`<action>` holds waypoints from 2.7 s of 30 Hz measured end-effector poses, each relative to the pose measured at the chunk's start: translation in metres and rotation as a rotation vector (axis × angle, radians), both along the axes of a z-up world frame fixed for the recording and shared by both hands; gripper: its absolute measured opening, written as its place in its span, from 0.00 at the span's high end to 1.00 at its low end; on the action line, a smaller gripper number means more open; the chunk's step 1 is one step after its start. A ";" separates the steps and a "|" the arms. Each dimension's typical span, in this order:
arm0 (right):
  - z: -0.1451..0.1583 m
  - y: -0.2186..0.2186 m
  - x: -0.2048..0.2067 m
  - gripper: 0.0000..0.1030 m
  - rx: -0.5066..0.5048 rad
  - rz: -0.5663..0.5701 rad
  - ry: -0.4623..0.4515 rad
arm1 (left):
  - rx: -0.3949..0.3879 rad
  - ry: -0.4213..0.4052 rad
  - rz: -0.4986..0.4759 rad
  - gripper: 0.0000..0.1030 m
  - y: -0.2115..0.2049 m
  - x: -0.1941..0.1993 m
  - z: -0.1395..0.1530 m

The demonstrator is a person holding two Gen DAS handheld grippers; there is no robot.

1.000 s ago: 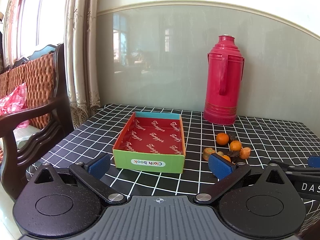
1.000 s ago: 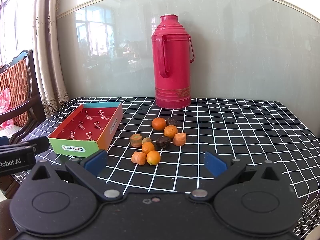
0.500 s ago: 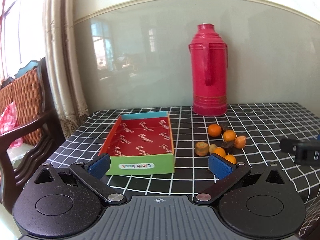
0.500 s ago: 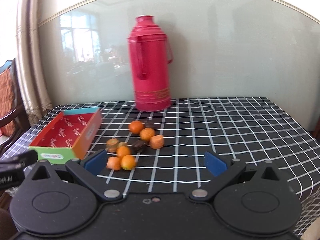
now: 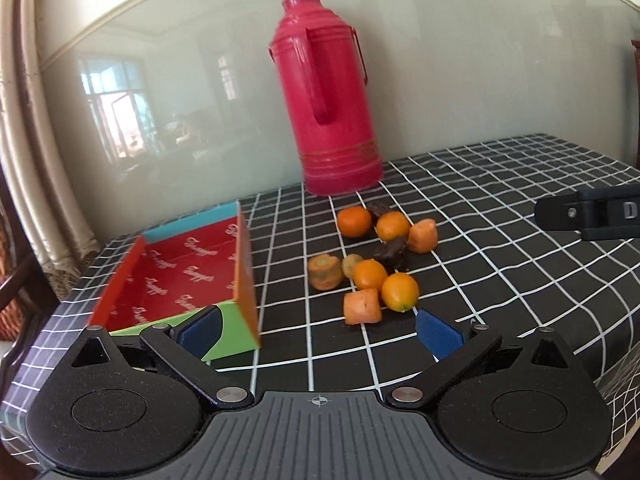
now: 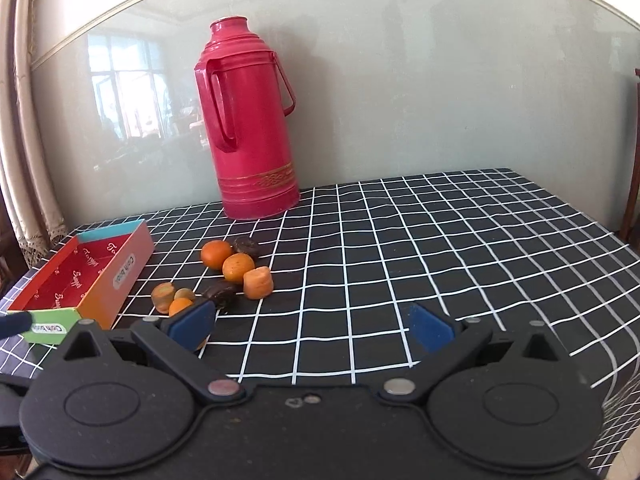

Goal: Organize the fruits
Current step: 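Reach the left tool to the fruit pile and grasp a carrot slice, then carry the carrot slice with the left tool into the box and release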

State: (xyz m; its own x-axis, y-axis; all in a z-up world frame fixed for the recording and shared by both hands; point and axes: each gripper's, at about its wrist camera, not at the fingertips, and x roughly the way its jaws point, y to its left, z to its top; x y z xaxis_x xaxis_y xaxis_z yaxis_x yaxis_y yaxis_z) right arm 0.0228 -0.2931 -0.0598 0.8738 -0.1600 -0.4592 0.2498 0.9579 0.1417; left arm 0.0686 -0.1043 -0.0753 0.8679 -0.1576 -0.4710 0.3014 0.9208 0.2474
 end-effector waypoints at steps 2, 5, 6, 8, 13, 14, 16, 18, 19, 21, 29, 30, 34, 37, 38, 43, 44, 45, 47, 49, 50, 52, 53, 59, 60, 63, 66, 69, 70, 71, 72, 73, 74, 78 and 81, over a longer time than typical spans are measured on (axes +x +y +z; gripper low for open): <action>-0.005 -0.002 0.002 0.05 0.010 0.002 -0.006 | -0.003 0.005 -0.007 0.14 -0.003 0.010 -0.008; -0.008 -0.005 0.006 0.05 0.028 0.003 -0.003 | -0.002 0.062 -0.031 0.27 -0.010 0.027 -0.021; -0.009 -0.006 0.007 0.05 0.035 0.003 -0.003 | -0.001 0.071 -0.032 0.29 -0.011 0.031 -0.025; -0.010 -0.005 0.008 0.05 0.044 0.007 -0.003 | 0.009 0.085 -0.042 0.32 -0.014 0.036 -0.032; -0.010 -0.005 0.010 0.05 0.051 0.017 -0.008 | -0.002 0.100 -0.048 0.48 -0.019 0.048 -0.039; -0.011 -0.006 0.011 0.05 0.059 0.018 -0.009 | -0.006 0.104 -0.043 0.49 -0.019 0.050 -0.040; -0.012 -0.007 0.012 0.06 0.075 0.020 -0.006 | -0.017 0.127 -0.042 0.49 -0.019 0.056 -0.043; -0.013 -0.008 0.012 0.05 0.088 0.022 -0.004 | -0.023 0.130 -0.042 0.49 -0.020 0.060 -0.045; -0.014 -0.009 0.013 0.06 0.092 0.024 0.000 | -0.022 0.127 -0.044 0.49 -0.022 0.060 -0.045; -0.015 -0.009 0.014 0.05 0.094 0.023 0.004 | -0.033 0.129 -0.047 0.49 -0.023 0.064 -0.046; -0.018 -0.007 0.017 0.05 0.081 0.012 0.022 | -0.081 0.137 -0.054 0.70 -0.027 0.067 -0.047; -0.019 -0.007 0.017 0.05 0.081 0.011 0.023 | -0.083 0.138 -0.054 0.70 -0.027 0.067 -0.046; -0.020 -0.006 0.019 0.05 0.080 0.013 0.032 | -0.078 0.105 -0.060 0.71 -0.026 0.062 -0.044; -0.021 -0.004 0.019 0.05 0.075 0.022 0.036 | -0.066 0.035 -0.049 0.71 -0.023 0.054 -0.036; -0.021 -0.003 0.019 0.05 0.071 0.025 0.037 | -0.066 0.010 -0.038 0.71 -0.021 0.052 -0.031; -0.023 0.004 0.022 0.05 0.057 0.046 0.046 | -0.089 -0.095 0.095 0.71 0.007 0.054 -0.006; -0.023 0.005 0.023 0.05 0.057 0.050 0.048 | -0.096 -0.106 0.130 0.71 0.016 0.058 -0.001; -0.023 0.007 0.024 0.05 0.056 0.053 0.049 | -0.100 -0.109 0.166 0.71 0.025 0.063 0.003; -0.023 0.011 0.026 0.05 0.052 0.062 0.050 | -0.107 -0.089 0.235 0.71 0.046 0.078 0.007; -0.024 0.015 0.028 0.05 0.046 0.072 0.049 | -0.116 -0.041 0.297 0.70 0.066 0.094 0.005; -0.024 0.017 0.029 0.05 0.043 0.078 0.049 | -0.128 -0.011 0.326 0.70 0.076 0.101 0.003; -0.024 0.022 0.032 0.05 0.037 0.089 0.052 | -0.150 0.041 0.382 0.70 0.095 0.113 -0.002; -0.025 0.024 0.033 0.05 0.036 0.095 0.053 | -0.161 0.064 0.407 0.70 0.103 0.117 -0.005; -0.027 0.037 0.039 0.05 0.027 0.128 0.058 | -0.165 0.085 0.502 0.70 0.132 0.129 -0.010; -0.027 0.039 0.040 0.05 0.024 0.135 0.059 | -0.166 0.084 0.512 0.70 0.137 0.129 -0.010; -0.027 0.046 0.043 0.05 0.014 0.153 0.059 | -0.170 0.082 0.530 0.71 0.147 0.129 -0.009; -0.027 0.050 0.044 0.05 -0.002 0.168 0.061 | -0.165 0.081 0.526 0.71 0.148 0.127 -0.010; -0.027 0.053 0.047 0.05 -0.020 0.180 0.072 | -0.123 0.082 0.505 0.65 0.143 0.126 -0.011; -0.027 0.053 0.048 0.05 -0.030 0.182 0.074 | -0.134 0.083 0.494 0.59 0.142 0.125 -0.011; -0.026 0.054 0.049 0.05 -0.041 0.185 0.077 | -0.151 0.085 0.474 0.43 0.141 0.122 -0.009; -0.025 0.055 0.051 0.05 -0.054 0.187 0.079 | -0.166 0.089 0.453 0.30 0.140 0.121 -0.008; -0.025 0.056 0.052 0.05 -0.067 0.186 0.079 | -0.167 0.083 0.440 0.26 0.137 0.118 -0.007; -0.024 0.057 0.053 0.05 -0.082 0.184 0.078 | -0.159 0.067 0.435 0.21 0.133 0.114 -0.007; -0.025 0.062 0.072 0.05 -0.103 0.191 0.117 | -0.134 -0.035 0.366 0.06 0.119 0.091 0.003; -0.026 0.060 0.083 0.06 -0.028 0.256 0.092 | -0.141 -0.092 0.322 0.01 0.115 0.072 0.010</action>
State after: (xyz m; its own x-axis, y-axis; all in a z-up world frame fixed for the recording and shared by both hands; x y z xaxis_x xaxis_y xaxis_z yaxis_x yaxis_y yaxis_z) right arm 0.1057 -0.2326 -0.0861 0.8421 0.0473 -0.5373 0.0095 0.9947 0.1025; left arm 0.1408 0.0104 -0.0652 0.9212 0.0730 -0.3822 -0.0273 0.9920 0.1236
